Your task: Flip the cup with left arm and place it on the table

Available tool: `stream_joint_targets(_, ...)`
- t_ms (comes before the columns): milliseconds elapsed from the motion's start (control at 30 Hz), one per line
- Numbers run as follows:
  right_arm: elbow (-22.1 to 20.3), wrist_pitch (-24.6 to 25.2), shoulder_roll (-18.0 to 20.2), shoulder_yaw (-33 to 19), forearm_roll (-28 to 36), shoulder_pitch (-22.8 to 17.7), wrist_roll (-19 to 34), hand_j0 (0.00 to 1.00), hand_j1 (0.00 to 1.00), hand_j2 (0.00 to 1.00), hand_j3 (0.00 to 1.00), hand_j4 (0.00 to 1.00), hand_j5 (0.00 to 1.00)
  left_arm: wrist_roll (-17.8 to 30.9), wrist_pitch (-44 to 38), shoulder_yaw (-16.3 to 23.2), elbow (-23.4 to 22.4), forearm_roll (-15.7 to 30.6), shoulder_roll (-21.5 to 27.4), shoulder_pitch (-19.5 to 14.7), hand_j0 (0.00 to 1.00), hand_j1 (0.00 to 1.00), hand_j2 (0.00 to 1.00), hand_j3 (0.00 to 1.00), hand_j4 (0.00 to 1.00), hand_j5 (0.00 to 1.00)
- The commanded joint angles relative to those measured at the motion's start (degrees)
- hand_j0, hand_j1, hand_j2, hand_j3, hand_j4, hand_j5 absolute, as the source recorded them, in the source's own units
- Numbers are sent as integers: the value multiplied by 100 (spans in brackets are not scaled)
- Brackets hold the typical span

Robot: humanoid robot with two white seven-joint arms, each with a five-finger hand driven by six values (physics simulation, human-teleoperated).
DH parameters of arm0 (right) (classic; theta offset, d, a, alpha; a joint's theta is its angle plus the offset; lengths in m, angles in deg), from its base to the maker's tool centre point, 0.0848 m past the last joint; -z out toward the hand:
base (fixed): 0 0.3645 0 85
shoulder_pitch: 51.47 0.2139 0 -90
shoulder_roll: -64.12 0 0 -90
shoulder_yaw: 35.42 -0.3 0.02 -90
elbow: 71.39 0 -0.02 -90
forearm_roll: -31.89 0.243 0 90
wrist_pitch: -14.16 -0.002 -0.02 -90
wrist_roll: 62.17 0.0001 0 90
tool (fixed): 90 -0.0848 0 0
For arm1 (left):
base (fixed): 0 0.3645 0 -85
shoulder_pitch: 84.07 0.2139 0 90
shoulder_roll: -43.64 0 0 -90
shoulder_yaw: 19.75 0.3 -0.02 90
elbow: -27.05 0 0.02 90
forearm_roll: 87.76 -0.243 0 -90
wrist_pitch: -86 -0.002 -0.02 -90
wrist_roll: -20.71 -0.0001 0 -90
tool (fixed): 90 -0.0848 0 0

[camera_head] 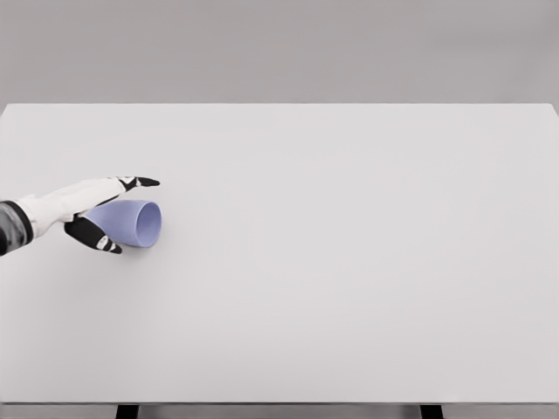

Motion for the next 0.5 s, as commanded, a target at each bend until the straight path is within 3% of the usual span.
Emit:
stream_joint_targets(0,0,0,0,0,0,0,1,100,100,100,100,100,100,-2,3,37,-2,-118,-59,0,100,100,100,100,100,100)
stream_joint_targets(467,0,0,0,0,0,0,1,100,100,100,100,100,100,-2,-199,160,-29,-514,-261,-35,100,100,100,100,100,100)
